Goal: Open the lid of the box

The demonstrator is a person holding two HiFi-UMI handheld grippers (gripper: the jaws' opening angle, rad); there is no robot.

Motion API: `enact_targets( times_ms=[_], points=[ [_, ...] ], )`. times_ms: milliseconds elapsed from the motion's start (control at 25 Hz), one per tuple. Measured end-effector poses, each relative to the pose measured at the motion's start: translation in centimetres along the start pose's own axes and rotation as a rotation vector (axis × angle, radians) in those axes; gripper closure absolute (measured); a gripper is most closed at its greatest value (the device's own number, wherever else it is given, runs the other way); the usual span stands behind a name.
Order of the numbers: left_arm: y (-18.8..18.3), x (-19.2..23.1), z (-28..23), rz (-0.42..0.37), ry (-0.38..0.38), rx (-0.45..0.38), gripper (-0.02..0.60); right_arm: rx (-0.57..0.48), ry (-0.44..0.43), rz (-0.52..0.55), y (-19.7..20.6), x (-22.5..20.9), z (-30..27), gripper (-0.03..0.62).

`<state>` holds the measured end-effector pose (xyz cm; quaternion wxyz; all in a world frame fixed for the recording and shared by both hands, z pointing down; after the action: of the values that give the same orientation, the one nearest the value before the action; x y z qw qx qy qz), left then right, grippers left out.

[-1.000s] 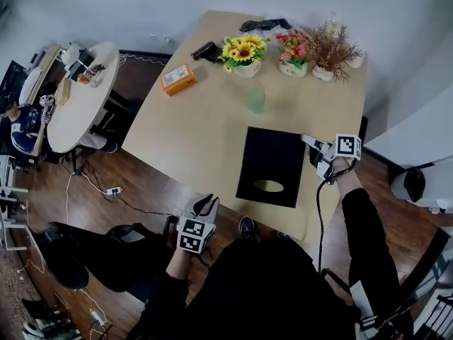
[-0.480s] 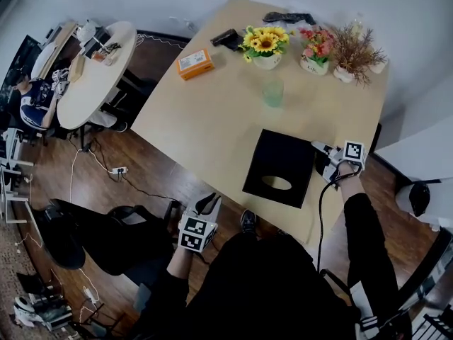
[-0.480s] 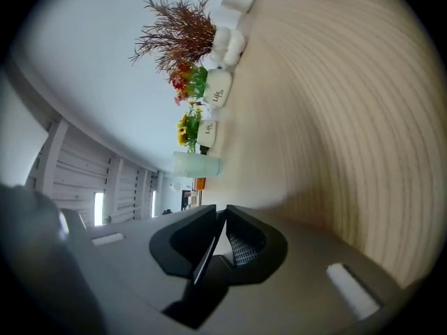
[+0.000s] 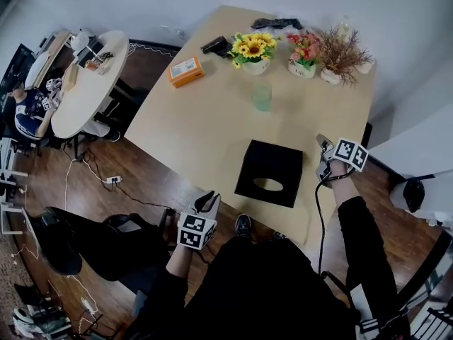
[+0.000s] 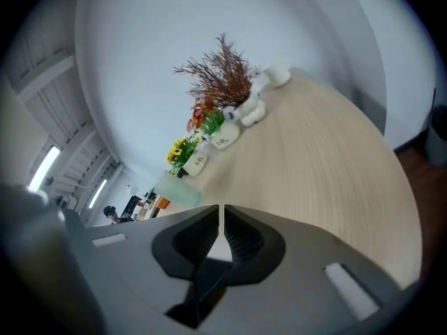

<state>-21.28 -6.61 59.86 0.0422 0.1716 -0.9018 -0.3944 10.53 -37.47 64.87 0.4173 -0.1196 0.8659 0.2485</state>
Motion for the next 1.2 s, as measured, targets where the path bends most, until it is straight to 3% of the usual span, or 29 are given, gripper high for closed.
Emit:
enact_targets(
  times_ms=[320, 480, 720, 960, 1200],
  points=[
    [-4.7, -1.9, -0.5, -0.084, 0.061, -0.124, 0.538, -0.129, 0.037, 0.440, 2.0, 7.1, 6.0, 0.593],
    [-8.1, -2.9, 0.2, -0.124, 0.091, -0.215, 0.538, -0.197, 0.011, 0.649, 4.6, 11.2, 10.4, 0.594],
    [-12.3, -5.3, 1.4, -0.094, 0.145, -0.343, 0.538, -0.397, -0.002, 0.982, 8.6, 15.8, 17.4, 0.594],
    [-13.6, -7.1, 1.8, -0.132, 0.189, -0.410, 0.538, -0.511, -0.097, 1.039, 11.9, 17.4, 21.1, 0.555],
    [-14.8, -6.7, 4.0, -0.110, 0.137, -0.514, 0.543, -0.612, -0.121, 1.077, 13.3, 18.4, 23.2, 0.586]
  ],
)
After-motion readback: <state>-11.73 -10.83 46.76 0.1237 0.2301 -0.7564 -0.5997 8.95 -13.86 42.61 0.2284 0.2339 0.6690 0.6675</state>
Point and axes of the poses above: the fingertips, and each gripper's own axes: z backward along the fingers, x to its left, y out of its underside, the point moved 5 cm from there along z, backward along the fingers, and after that the axes turned 10 degrees about -z, right-handed, at the moved point
